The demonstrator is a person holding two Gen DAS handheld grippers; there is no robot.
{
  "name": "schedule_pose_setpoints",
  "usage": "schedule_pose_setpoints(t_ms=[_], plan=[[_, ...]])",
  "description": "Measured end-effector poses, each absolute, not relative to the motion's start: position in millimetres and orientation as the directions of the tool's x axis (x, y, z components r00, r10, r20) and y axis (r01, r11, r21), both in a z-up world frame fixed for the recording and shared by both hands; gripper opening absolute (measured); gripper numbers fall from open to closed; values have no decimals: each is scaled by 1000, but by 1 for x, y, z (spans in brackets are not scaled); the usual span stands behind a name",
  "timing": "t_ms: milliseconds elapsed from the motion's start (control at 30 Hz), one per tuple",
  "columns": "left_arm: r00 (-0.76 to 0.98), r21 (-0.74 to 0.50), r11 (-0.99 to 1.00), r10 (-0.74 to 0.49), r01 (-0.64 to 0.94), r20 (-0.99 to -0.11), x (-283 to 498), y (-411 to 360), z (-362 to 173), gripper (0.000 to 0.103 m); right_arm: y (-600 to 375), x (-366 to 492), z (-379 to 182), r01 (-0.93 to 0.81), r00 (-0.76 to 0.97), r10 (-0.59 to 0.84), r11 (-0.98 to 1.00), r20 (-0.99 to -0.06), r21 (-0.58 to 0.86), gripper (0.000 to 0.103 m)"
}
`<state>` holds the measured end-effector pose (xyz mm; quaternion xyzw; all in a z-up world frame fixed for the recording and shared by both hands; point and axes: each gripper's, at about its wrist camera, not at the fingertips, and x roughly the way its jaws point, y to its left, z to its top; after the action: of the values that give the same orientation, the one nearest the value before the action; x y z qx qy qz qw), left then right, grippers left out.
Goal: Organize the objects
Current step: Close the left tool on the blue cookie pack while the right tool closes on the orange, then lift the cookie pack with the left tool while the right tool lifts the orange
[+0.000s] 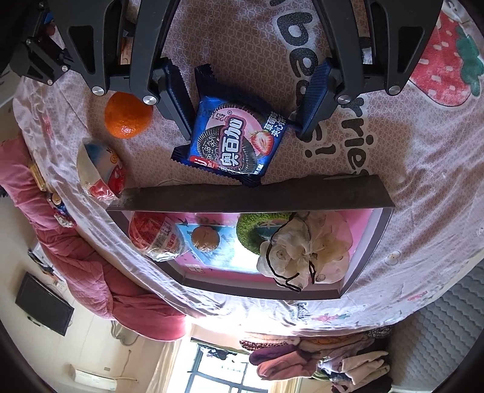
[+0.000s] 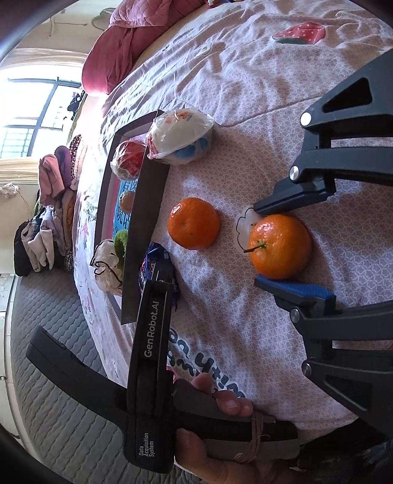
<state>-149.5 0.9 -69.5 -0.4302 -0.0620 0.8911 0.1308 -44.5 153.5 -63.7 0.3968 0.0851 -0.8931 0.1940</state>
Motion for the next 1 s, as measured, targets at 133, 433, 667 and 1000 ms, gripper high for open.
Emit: schedule_pose_setpoints(t_ms=[133,433,667,1000], plan=[[-599,-253,-950,312,-184,-737,-147,-2,-68,54,154,-45,-64,413,-611,-284,-911,-739,8,39],[-600,-266,-948,318,-176,-734,-139,-6,-63,54,160,-46,-61,398,-619,-291,-917,-730,27,39],[-616,-264,-950,309,-166,-725,-128,-9,-55,54,165,-47,-58,381,-628,-289,-924,-723,38,39],[-655,-225,-961,276,-163,-703,-110,-12,-35,54,169,-50,-44,365,-654,-297,-929,-696,54,39]])
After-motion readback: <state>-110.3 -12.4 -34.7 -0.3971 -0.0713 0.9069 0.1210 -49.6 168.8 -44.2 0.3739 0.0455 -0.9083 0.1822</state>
